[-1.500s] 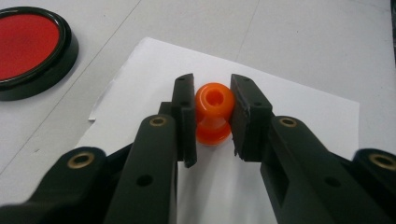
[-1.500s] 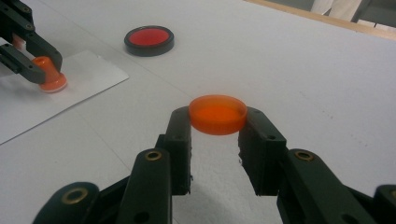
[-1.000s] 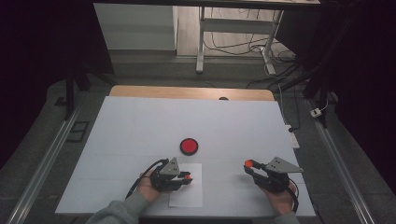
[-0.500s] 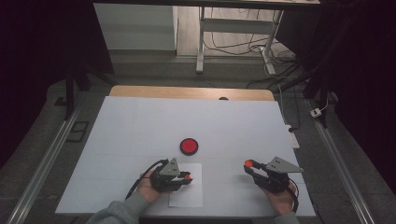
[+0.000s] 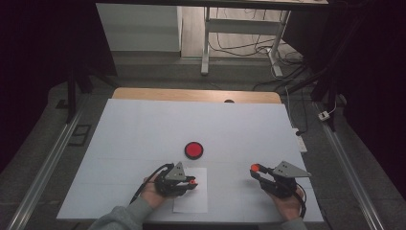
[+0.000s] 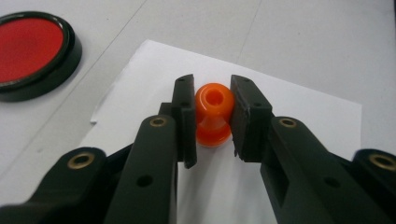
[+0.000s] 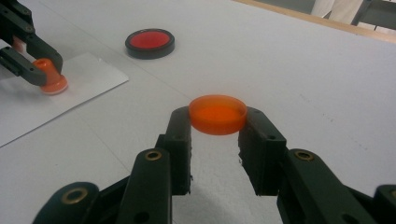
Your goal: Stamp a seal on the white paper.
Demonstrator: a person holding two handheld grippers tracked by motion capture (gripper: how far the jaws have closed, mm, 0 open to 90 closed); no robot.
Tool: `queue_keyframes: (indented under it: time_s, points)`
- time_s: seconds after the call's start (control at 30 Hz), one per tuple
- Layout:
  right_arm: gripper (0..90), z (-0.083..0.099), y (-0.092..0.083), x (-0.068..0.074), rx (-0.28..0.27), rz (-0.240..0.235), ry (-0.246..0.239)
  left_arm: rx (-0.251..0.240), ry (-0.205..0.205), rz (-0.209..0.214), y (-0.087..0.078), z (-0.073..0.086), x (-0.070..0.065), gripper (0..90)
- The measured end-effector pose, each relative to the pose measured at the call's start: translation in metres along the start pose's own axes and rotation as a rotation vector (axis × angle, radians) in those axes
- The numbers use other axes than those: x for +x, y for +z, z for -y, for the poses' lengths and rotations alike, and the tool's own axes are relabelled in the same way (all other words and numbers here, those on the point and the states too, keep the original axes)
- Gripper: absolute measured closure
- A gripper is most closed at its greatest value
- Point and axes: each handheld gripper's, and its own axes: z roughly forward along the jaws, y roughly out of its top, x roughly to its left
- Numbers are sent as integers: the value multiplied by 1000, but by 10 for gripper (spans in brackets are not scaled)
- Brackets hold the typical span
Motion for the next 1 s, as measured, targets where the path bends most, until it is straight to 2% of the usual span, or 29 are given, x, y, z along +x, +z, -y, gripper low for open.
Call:
queue_keyframes:
  time_s: [0.1,0.17,0.6,1.0]
  points:
    - [644,0,0,0,-2,-1,-1,-100,-42,1,-12,-5,4,723]
    - [644,0,0,0,-2,-1,-1,-128,-56,3,-16,-5,6,723]
    - [644,-1,0,1,-1,-3,-3,-217,-154,63,-29,-6,16,722]
    - [644,0,1,1,-1,-9,-6,-278,-185,52,-51,-12,25,721]
